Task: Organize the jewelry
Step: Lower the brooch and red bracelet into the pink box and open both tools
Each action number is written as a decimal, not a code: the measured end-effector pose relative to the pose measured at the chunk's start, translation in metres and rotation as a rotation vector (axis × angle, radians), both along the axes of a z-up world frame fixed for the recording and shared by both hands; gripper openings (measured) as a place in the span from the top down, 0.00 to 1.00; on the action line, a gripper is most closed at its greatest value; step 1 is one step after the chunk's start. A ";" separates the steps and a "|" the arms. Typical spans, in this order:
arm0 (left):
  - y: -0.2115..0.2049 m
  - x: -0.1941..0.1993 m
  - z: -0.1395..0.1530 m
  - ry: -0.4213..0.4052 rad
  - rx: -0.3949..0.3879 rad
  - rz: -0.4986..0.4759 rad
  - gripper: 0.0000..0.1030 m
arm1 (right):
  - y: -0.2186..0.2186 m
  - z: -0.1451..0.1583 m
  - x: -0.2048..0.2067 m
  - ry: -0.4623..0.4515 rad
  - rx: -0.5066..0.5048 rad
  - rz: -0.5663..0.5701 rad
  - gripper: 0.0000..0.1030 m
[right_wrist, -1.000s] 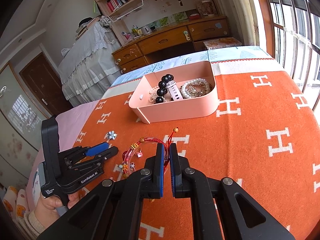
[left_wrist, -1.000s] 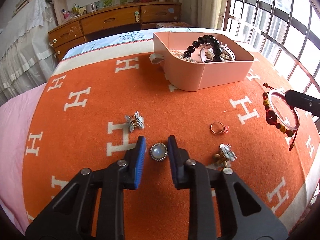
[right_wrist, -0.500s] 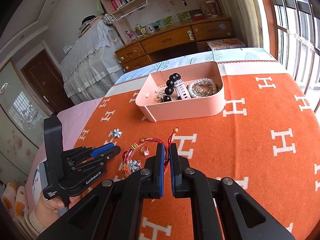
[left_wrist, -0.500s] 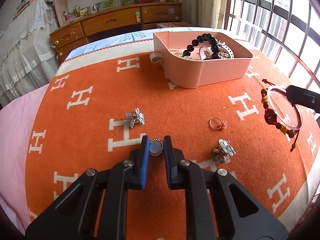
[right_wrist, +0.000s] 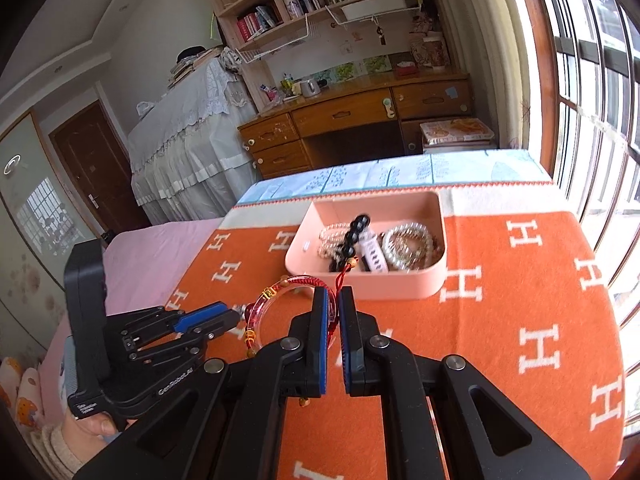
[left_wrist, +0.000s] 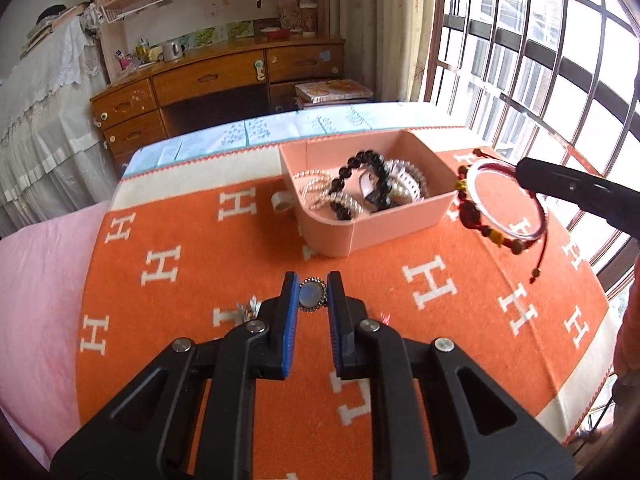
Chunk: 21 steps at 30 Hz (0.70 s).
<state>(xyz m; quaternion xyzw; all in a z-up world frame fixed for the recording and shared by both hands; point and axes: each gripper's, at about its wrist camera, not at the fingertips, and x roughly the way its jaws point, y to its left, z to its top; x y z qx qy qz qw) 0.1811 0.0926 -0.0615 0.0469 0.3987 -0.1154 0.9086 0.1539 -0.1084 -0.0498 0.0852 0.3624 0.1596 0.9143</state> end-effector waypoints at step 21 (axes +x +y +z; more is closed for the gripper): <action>-0.047 0.171 -0.021 0.168 0.010 0.083 0.88 | -0.030 -0.039 0.195 0.210 -0.042 -0.190 0.95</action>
